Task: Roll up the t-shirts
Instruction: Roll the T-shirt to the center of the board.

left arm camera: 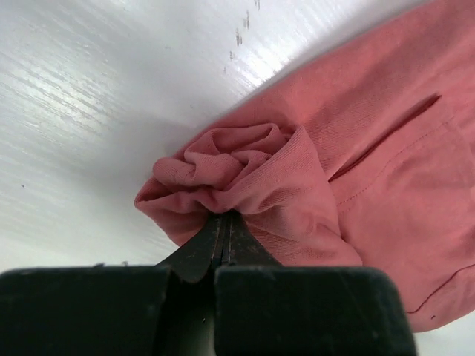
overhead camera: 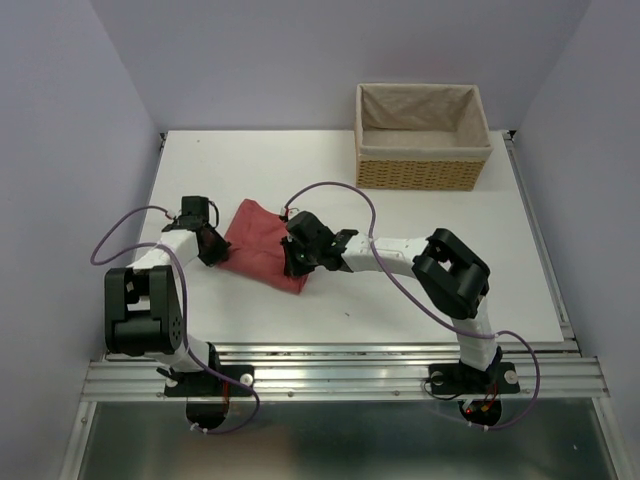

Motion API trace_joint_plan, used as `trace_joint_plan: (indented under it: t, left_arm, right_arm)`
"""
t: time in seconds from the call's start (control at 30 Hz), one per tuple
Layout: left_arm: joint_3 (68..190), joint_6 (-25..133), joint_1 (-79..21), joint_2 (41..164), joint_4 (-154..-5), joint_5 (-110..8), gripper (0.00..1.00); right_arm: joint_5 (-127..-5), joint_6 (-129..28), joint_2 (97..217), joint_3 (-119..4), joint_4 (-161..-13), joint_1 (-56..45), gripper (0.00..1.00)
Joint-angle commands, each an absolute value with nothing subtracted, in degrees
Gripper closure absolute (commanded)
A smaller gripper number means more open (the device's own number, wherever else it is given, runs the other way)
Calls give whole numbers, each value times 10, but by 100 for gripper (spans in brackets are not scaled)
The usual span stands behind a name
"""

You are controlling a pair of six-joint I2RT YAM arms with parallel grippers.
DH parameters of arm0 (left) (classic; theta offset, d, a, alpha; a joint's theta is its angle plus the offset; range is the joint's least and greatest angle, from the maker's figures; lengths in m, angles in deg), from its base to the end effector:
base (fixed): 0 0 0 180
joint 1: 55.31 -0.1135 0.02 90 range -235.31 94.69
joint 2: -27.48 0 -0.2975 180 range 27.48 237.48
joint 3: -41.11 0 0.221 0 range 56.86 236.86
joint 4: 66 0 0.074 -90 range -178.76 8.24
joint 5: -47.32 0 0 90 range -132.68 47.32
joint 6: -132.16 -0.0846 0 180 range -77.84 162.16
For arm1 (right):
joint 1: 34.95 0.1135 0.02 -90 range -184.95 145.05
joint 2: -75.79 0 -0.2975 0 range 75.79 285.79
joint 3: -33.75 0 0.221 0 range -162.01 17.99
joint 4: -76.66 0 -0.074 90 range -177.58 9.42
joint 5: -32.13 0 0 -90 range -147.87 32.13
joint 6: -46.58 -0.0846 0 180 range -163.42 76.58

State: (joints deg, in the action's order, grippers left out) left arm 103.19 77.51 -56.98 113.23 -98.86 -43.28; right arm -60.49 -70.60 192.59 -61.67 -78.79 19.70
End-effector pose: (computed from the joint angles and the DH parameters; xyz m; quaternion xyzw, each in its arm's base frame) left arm 0.2877 0.0075 0.1892 -0.3026 0.9086 -0.0882 0.2741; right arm 0.2689 0.3857 0.1846 -0.2284 0.8982 0.2617 0.2696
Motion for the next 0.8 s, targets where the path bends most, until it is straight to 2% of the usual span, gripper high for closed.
trace_joint_plan:
  t: [0.0, 0.33, 0.77]
  left_arm:
    - [1012, 788, -571, 1127, -991, -419, 100]
    - [1130, 753, -571, 982, -1091, -350, 100]
    - [1182, 691, -572, 959, -1121, -369, 100]
  right_arm:
    - [-592, -685, 1935, -596, -754, 196, 99]
    - [-587, -665, 1868, -598, -745, 196, 99]
    - [-581, -652, 1853, -679, -719, 196, 97]
